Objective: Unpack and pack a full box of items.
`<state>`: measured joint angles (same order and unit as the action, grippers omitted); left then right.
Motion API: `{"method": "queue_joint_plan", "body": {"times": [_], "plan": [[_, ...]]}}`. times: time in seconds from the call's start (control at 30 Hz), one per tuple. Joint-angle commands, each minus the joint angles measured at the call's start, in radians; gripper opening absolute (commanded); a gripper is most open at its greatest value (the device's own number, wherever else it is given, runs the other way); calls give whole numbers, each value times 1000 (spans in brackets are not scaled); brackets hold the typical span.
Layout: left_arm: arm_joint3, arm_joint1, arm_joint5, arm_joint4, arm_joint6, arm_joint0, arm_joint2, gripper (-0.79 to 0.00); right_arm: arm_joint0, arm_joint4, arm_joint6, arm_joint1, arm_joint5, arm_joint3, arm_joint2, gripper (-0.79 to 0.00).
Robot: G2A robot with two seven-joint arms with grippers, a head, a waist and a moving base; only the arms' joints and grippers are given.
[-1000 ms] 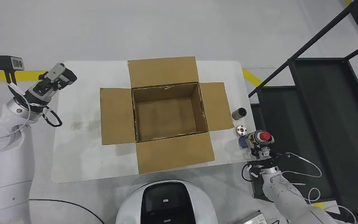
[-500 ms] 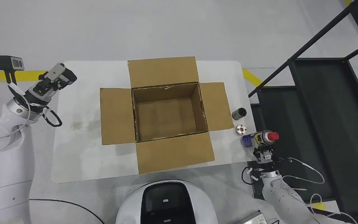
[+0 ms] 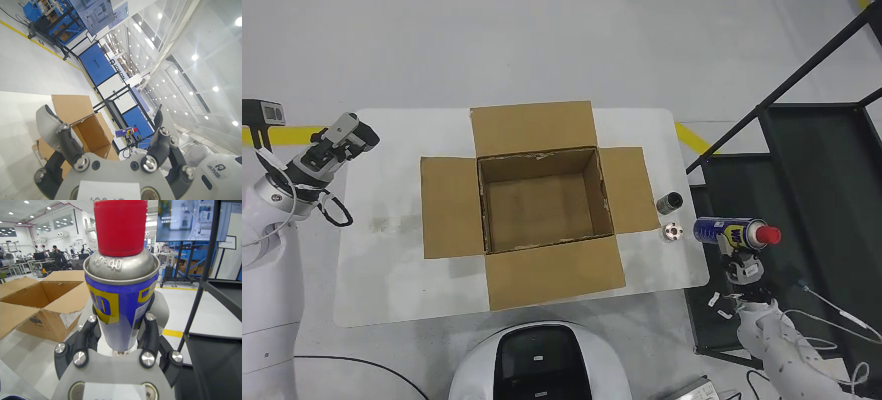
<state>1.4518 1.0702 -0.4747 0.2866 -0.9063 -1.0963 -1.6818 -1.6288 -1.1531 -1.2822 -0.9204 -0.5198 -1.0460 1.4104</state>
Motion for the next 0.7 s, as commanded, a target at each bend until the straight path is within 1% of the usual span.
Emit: {"method": "queue_joint_plan", "body": {"times": [0.0,0.07,0.17,0.3,0.4,0.67], "plan": [[0,0,0,0,0,0,0,0,-27,-16,54,8,3,-91,37,-785],[0,0,0,0,0,0,0,0,-50,-26,117,15,10,-173,69,-785],[0,0,0,0,0,0,0,0,-75,0,210,19,4,-274,106,-785],[0,0,0,0,0,0,0,0,-79,65,313,16,-27,-339,125,-785],[0,0,0,0,0,0,0,0,-75,118,347,12,-79,-357,124,-785],[0,0,0,0,0,0,0,0,-75,118,347,12,-79,-357,124,-785]]}}
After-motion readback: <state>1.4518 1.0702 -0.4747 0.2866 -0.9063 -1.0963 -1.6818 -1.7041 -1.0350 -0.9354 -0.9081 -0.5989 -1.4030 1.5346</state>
